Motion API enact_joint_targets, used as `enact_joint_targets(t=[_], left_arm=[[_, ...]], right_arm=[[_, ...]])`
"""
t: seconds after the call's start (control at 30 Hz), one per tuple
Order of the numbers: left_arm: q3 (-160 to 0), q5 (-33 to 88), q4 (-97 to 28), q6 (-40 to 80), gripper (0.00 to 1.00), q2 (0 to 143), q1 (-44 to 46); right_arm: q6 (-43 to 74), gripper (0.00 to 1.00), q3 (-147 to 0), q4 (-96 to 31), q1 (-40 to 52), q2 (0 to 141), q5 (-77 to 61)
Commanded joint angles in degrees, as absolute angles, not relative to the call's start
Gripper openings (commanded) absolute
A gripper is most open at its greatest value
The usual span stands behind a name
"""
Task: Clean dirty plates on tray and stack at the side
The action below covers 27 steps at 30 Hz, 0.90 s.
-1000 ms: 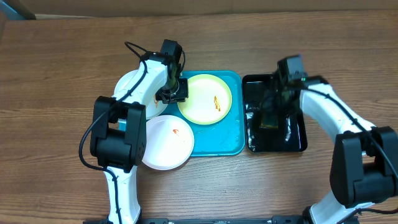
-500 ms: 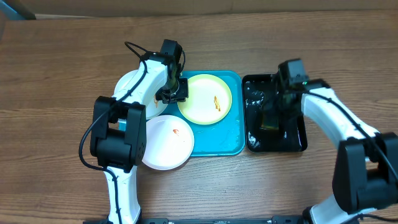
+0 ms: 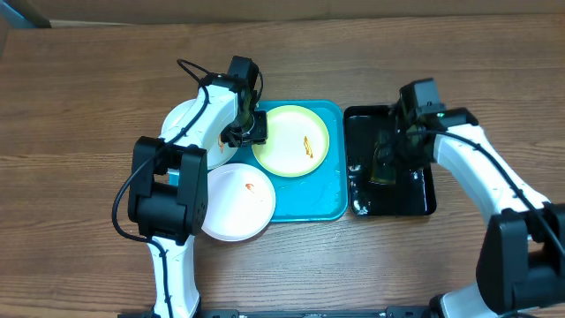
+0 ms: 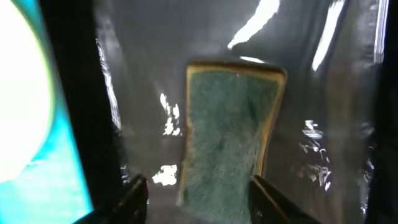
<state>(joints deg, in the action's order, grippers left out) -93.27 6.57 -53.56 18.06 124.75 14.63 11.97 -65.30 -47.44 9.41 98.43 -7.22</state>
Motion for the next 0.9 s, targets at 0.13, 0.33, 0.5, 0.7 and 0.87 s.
enact_joint_targets(t=[0.13,0.33,0.5,0.7,0.87], left_arm=[[-93.1,6.0,-53.2,18.0,0.43,125.5,15.1],[-93.1,6.0,-53.2,18.0,0.43,125.5,15.5],[-93.1,6.0,-53.0,17.8,0.45,125.5,15.8],[-93.1,6.0,-52.7,17.8,0.45,125.5,15.8],[-93.1,6.0,-52.6,17.8,0.46,125.5,15.8]], right_arm=[[12.3,0.67,-58.7,-39.0,9.4,102.2,-7.1],[12.3,0.61,-58.5,-36.6,9.4,103.1,-6.9],[12.3,0.61,-58.5,-35.7,9.4,103.1,-6.2],[12.3,0.60,-58.5,-34.1,9.4,103.1,-4.6],[12.2,0.56,-56.9,-33.3,9.4,103.2,-4.5]])
